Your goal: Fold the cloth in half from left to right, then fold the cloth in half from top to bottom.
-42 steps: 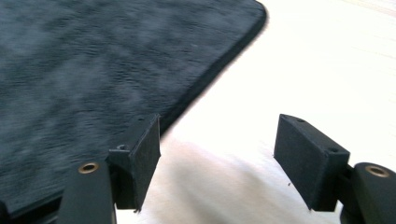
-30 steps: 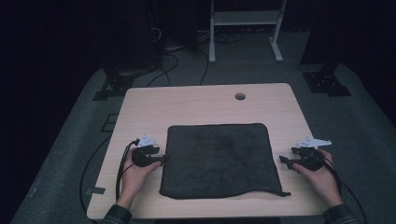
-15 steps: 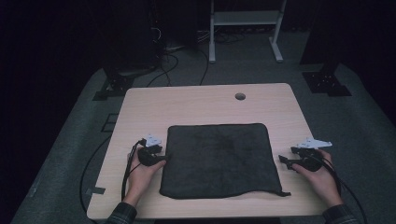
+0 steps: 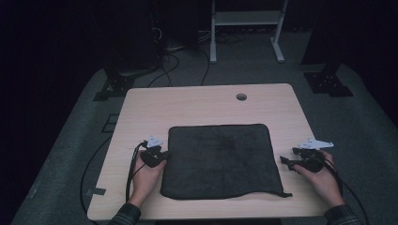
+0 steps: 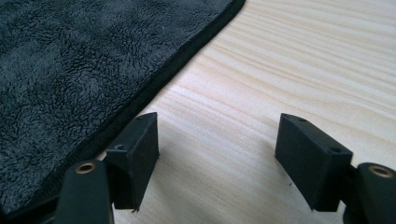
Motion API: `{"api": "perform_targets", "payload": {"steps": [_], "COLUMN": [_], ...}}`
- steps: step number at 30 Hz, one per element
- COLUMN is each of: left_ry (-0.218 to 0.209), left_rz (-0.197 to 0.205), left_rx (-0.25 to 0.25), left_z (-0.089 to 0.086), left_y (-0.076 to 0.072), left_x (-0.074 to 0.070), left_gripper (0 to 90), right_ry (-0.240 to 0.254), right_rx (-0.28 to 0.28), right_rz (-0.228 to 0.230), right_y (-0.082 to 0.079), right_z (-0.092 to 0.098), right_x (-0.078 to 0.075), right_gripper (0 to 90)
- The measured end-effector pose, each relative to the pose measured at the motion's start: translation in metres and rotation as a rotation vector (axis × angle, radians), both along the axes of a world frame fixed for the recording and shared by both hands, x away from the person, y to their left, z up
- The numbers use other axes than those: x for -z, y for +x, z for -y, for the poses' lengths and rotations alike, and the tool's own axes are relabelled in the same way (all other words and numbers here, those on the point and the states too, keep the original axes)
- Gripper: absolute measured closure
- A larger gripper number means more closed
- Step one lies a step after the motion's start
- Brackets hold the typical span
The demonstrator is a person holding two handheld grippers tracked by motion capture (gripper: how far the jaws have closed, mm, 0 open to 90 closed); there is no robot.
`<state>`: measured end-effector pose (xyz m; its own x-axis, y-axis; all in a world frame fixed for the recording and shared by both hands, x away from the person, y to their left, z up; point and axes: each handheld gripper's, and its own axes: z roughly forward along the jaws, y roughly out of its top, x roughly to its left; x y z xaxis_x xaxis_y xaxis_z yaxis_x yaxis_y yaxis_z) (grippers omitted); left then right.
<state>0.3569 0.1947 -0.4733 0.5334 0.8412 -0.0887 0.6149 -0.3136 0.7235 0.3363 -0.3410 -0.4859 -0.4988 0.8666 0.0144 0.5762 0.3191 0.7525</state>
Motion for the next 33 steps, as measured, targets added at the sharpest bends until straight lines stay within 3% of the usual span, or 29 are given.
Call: {"api": "perform_targets", "payload": {"steps": [15,25,33], "left_ry": [-0.05,-0.1,-0.158], "left_rz": [-0.01,0.003,0.016], "left_rx": [-0.011,-0.075,-0.045], "left_z": [-0.016,-0.048,-0.057], "left_y": [0.002,0.003,0.003], "left_x": [-0.008,-0.019,-0.028], "left_gripper": [87.2,87.2,87.1], "right_ry": [-0.001,-0.002,-0.003], "right_rx": [-0.007,-0.01,-0.017], "right_rz": [-0.003,-0.004,-0.005], "right_y": [0.0,0.0,0.0], "right_z": [0.0,0.0,-0.001], "right_x": [0.0,0.0,0.0], "right_gripper": [27.1,26.5,25.1]}}
